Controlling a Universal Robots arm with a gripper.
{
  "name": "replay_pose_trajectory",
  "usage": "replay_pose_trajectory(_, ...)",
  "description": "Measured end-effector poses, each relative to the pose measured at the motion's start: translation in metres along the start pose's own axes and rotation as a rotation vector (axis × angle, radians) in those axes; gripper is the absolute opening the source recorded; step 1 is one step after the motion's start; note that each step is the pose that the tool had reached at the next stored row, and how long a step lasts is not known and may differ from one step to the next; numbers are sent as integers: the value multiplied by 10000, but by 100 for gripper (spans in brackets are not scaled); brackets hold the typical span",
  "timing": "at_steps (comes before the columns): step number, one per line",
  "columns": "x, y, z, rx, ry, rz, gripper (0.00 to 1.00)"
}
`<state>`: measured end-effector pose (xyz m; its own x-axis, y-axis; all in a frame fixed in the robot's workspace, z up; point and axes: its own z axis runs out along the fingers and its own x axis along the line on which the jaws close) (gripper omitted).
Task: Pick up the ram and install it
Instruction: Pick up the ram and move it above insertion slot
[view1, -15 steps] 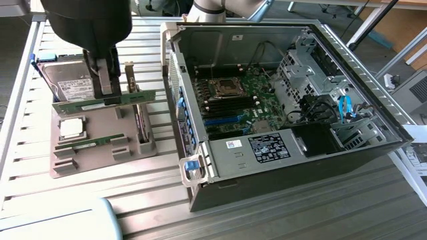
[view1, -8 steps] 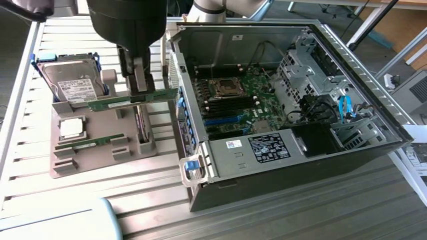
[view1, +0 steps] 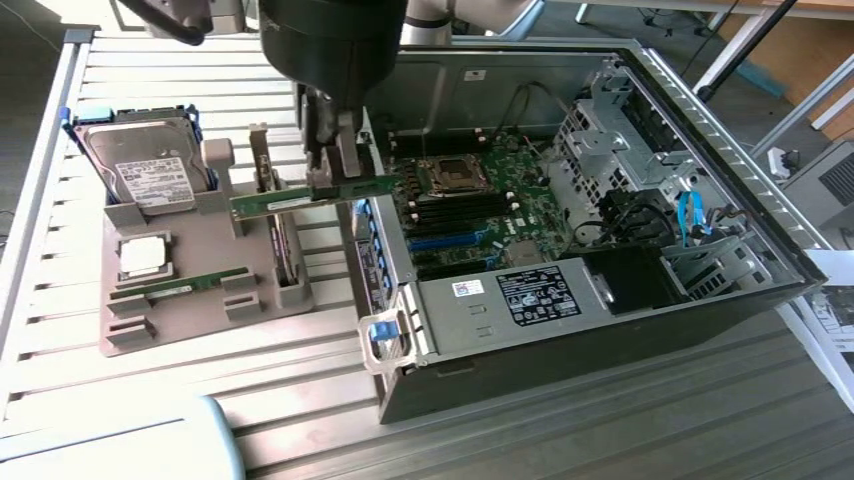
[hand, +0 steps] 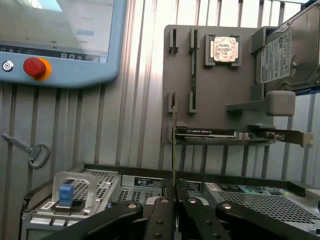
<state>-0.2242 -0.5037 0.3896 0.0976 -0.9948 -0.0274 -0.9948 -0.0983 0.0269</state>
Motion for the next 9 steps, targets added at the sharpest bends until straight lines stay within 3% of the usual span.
replay_pose_trajectory(9, 29, -292, -9, 0, 0, 0, 13)
